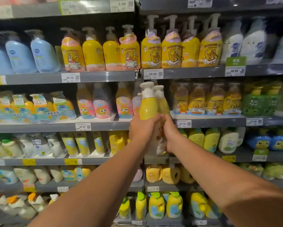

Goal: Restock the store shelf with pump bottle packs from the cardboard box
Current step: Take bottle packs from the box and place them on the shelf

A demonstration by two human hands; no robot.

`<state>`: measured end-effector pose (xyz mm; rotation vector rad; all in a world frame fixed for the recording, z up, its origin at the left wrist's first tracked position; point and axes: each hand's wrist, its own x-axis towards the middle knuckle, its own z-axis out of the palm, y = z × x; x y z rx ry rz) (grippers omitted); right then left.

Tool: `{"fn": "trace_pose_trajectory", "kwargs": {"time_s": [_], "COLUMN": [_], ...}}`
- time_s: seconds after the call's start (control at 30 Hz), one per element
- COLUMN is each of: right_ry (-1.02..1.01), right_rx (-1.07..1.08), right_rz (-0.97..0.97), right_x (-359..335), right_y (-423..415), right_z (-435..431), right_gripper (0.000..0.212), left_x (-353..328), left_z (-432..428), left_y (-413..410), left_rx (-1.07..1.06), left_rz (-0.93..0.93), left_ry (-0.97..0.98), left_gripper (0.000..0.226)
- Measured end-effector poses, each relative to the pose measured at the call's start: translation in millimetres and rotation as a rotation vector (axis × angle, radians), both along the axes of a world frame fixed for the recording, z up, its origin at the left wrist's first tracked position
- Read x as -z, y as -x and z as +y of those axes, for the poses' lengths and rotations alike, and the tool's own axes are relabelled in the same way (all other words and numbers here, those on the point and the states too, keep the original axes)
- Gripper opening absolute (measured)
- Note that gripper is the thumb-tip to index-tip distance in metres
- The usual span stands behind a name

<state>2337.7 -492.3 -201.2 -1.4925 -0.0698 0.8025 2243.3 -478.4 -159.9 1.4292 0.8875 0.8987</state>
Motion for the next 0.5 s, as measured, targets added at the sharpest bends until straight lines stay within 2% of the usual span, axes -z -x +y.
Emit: {"fn": "trace_pose_trajectory", "kwargs": {"time_s": [0.07,0.1,0.23,0.5], "right_ry": [0.004,0.024,0.063,0.141], "right_rx": [-0.023,-0.06,-0.234,-0.273], "right_rz": [0.031,0.045,0.126,0.166], "right_x": [-14,-15,-9,-19], "right_y": [-8,-17,-60,-94], "right_z": [-7,-7,-4,16], "right_gripper": [0.067,0.062,0.064,0.072], "left_x": [-4,-6,-8,-21], "left_z": [1,2,8,26], "left_y": [-25,-37,-76,-103], "left_rx": [0.033,0.032,-0.03,-0.01], "left_rz": [0.002,0.023,0.072,0.097], "left_ry": [-0.005,-0.008,0.02,0.05], "left_gripper": [0.082,0.082,0.076,0.087]}}
